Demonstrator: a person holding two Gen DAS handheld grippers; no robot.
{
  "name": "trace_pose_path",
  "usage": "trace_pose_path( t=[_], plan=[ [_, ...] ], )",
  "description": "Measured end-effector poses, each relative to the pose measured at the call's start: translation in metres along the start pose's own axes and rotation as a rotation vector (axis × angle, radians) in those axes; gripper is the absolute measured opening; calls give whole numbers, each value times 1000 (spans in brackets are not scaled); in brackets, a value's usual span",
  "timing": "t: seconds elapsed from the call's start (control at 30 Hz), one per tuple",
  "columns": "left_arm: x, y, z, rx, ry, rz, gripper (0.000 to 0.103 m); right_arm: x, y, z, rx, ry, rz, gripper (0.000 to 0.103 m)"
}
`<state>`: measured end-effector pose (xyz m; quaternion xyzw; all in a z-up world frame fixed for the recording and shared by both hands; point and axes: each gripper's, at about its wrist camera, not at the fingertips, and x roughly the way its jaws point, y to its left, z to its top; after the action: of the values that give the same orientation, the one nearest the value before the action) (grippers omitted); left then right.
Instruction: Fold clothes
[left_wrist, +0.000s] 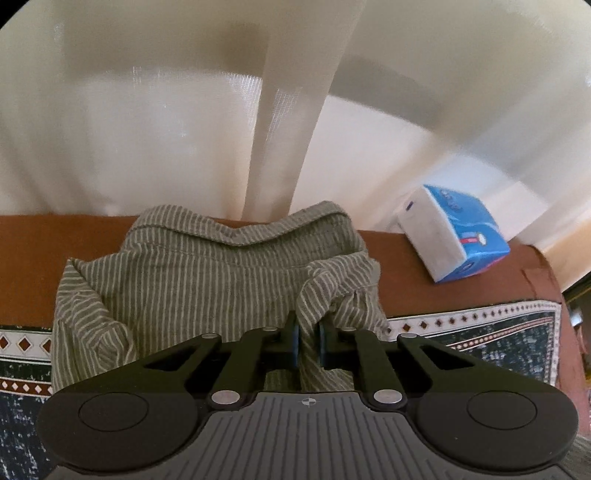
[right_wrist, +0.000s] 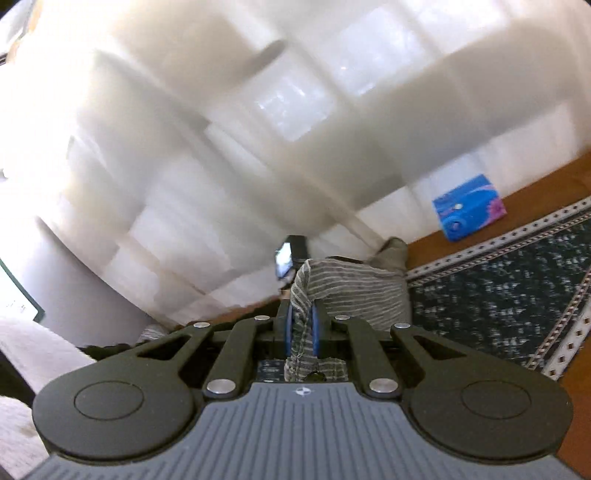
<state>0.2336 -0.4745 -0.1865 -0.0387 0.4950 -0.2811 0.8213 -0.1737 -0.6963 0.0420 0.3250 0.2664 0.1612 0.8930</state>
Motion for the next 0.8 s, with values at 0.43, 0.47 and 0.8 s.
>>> trace_pose_path(
  t=[0.43, 0.47, 0.8],
  plan=[
    [11, -21, -16, 215, -76, 95, 32, -2, -6, -16, 59, 1, -93, 12],
    [7, -21, -14, 199, -73, 92, 34, -2, -6, -16, 59, -1, -96, 12],
    [-117, -24, -42, 359, -233, 19, 61, -1, 11, 7, -11, -22, -12, 12]
  ],
)
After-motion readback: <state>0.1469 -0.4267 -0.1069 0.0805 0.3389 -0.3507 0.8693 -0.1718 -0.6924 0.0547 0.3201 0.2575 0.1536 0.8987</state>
